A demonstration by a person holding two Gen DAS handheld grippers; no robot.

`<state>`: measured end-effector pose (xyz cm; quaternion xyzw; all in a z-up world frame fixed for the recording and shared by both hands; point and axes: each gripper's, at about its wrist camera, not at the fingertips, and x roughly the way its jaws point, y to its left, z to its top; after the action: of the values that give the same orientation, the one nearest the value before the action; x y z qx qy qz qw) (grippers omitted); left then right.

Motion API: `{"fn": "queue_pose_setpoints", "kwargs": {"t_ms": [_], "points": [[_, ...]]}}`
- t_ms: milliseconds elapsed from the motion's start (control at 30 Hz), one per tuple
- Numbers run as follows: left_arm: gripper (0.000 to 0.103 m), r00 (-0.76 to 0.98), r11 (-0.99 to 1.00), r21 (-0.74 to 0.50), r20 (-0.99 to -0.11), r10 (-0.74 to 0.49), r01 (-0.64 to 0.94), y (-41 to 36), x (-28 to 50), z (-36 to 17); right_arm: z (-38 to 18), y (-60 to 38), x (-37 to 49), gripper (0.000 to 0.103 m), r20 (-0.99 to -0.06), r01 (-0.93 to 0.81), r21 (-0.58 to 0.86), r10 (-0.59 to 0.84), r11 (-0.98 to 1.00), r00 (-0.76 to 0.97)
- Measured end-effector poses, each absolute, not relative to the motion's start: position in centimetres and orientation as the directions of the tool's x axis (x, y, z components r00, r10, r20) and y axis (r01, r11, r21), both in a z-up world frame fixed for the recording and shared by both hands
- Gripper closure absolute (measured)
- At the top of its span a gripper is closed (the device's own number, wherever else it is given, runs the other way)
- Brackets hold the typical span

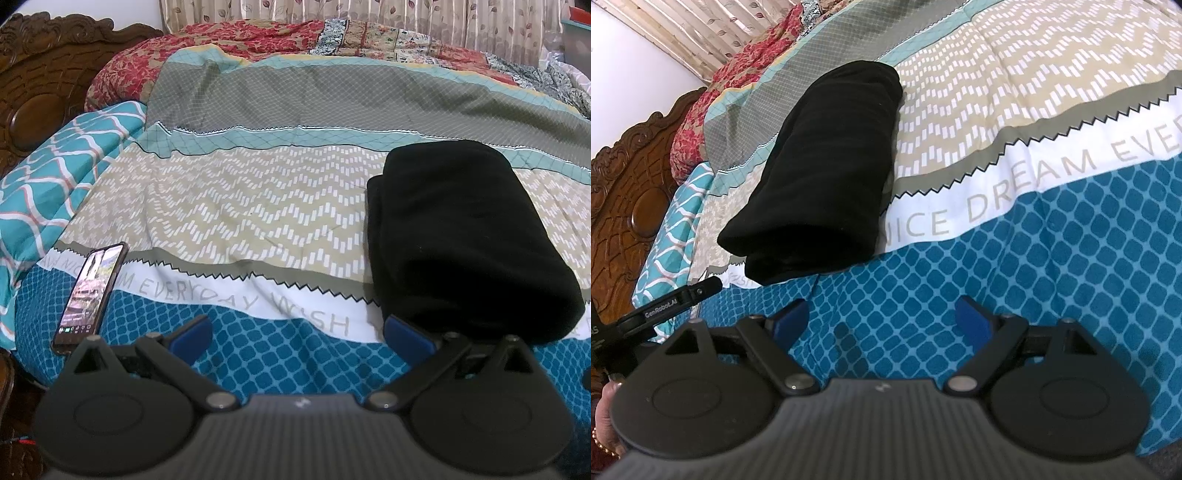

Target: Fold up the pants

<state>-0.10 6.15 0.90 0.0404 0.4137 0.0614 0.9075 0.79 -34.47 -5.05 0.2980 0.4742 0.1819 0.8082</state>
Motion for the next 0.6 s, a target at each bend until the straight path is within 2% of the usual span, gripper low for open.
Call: {"fn": "queue_pose_setpoints", "kwargs": {"t_ms": [267,433,600], "points": [[0.0,0.649,0.988,0.137,-0.746,0.148,-0.068,5.9,0.4,0.9,-4.9,-34.9,0.9,0.014,-0.654,-0.026,0.66,0.591,0.751,0.472],[0.0,0.659,0.989,0.141,-0.74,0.138,-0.049,5.7,0.9,1.6,-4.1,-36.0,1.0,0.015,-0.616,-0.047,0.696,0.629,0.717,0.473],[0.0,0.685,0.999,0.034,-0.728,0.029,-0.006,6.7,2.4,3.5,-2.8,-37.2,1.1,0.015,-0.597,-0.084,0.678,0.614,0.73,0.516]]}}
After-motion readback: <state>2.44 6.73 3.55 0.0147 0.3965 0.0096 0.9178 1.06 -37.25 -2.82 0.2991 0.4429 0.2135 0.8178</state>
